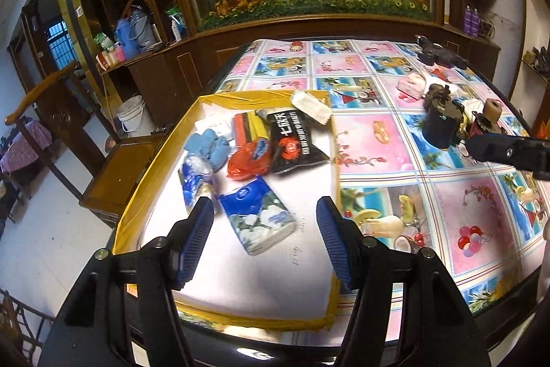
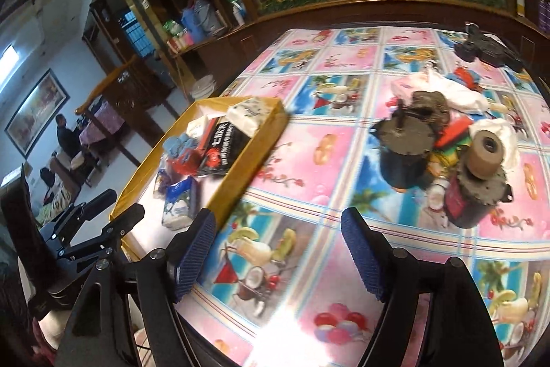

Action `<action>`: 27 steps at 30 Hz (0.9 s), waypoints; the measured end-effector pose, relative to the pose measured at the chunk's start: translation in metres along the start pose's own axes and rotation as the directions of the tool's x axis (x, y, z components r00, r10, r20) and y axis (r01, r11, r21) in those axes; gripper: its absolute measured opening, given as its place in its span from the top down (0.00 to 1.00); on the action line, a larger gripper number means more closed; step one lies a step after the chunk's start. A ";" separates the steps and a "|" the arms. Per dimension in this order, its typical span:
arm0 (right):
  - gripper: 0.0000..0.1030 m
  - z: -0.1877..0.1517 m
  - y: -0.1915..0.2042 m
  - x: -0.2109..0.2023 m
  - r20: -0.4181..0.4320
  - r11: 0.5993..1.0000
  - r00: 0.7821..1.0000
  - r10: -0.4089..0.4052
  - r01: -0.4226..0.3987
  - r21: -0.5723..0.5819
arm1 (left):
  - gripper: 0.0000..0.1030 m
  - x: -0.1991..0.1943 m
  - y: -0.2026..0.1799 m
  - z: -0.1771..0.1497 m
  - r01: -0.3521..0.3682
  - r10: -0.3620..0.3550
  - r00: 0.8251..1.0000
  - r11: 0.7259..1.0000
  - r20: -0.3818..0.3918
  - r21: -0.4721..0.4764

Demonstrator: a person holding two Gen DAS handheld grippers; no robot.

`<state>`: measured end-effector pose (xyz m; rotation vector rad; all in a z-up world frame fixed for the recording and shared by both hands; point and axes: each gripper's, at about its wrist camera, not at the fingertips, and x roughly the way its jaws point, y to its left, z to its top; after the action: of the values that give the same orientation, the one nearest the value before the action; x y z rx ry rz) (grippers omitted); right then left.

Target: Organize soft objects

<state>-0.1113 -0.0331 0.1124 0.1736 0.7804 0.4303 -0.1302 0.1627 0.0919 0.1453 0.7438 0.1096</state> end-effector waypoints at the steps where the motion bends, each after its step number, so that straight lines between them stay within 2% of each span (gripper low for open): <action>1: 0.26 -0.001 -0.007 -0.005 0.006 1.000 1.000 -0.003 0.003 0.010 | 0.41 0.000 -0.004 0.000 0.001 -0.001 1.000 1.000 -0.002 0.007; 9: 0.24 -0.010 -0.055 -0.027 0.036 0.996 0.999 -0.016 0.013 0.087 | 0.41 0.002 -0.034 0.001 0.017 -0.015 1.000 0.997 -0.024 0.069; 13: 0.24 -0.012 -0.075 -0.035 0.046 0.993 0.999 -0.022 0.017 0.118 | 0.41 0.006 -0.047 0.002 0.069 -0.065 0.996 0.994 -0.053 0.081; 17: 0.24 -0.009 -0.097 -0.045 0.071 0.989 0.997 -0.044 0.034 0.143 | 0.41 0.010 -0.064 0.000 0.168 -0.160 0.983 0.982 -0.090 0.090; 21: 0.24 -0.004 -0.124 -0.058 0.101 0.980 0.991 -0.089 0.069 0.187 | 0.41 0.016 -0.084 -0.003 0.227 -0.213 0.970 0.967 -0.121 0.116; 27: 0.24 0.006 -0.173 -0.071 0.114 0.956 0.982 -0.153 0.118 0.269 | 0.41 0.025 -0.097 -0.003 0.328 -0.312 0.937 0.941 -0.157 0.084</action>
<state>-0.0981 -0.2197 0.1091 0.3888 0.7097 0.1812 -0.1092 0.0710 0.0561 0.1194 0.9066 -0.2353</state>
